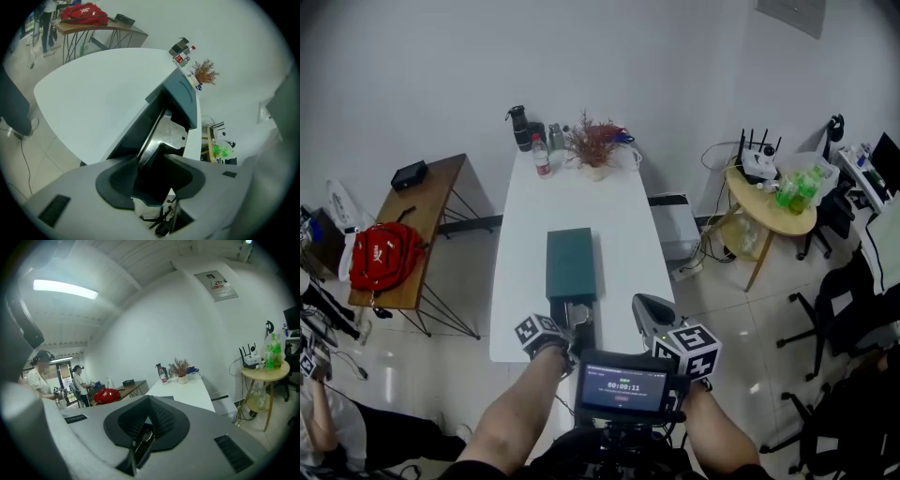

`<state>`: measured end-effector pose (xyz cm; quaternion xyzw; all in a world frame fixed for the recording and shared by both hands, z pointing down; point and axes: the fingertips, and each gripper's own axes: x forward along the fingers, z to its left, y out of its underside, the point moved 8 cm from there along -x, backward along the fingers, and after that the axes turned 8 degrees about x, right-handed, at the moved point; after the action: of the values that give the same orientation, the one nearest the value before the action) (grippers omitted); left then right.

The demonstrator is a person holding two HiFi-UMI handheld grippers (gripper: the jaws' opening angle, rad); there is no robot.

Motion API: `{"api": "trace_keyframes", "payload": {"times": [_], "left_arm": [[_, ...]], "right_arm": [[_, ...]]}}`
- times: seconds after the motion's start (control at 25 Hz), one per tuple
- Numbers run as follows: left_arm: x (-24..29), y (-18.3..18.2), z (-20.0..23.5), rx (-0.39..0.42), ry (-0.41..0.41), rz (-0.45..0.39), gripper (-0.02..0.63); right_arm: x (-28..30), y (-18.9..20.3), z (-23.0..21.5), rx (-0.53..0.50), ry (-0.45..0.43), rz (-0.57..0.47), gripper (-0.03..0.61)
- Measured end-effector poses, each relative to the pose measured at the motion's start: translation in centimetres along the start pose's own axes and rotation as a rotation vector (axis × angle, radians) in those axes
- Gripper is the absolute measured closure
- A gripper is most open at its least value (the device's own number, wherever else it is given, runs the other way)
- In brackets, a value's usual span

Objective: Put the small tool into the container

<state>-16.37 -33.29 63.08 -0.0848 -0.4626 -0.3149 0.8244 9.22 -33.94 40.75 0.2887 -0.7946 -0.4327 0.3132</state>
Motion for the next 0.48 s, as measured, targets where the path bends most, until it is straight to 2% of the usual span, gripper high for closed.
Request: {"api": "trace_keyframes", "payload": {"times": [0.2,0.4,0.48], "left_arm": [[-2.1,-0.2,-1.0,0.073,0.09,-0.064,0.405],[-5.3,-0.7,-1.1,0.157,0.132,-0.143,0.414],[-6.9,-0.8,-0.6,0.188,0.182,-0.185,0.416]], "right_arm": [[0.1,-0.1,0.9,-0.003,-0.015,-0.003,0.569],[0.1,-0.4,1.8,-0.009,-0.023,-0.028,0.569],[0.2,-0.3,2.2,-0.012,-0.026,-0.033,0.569]]}}
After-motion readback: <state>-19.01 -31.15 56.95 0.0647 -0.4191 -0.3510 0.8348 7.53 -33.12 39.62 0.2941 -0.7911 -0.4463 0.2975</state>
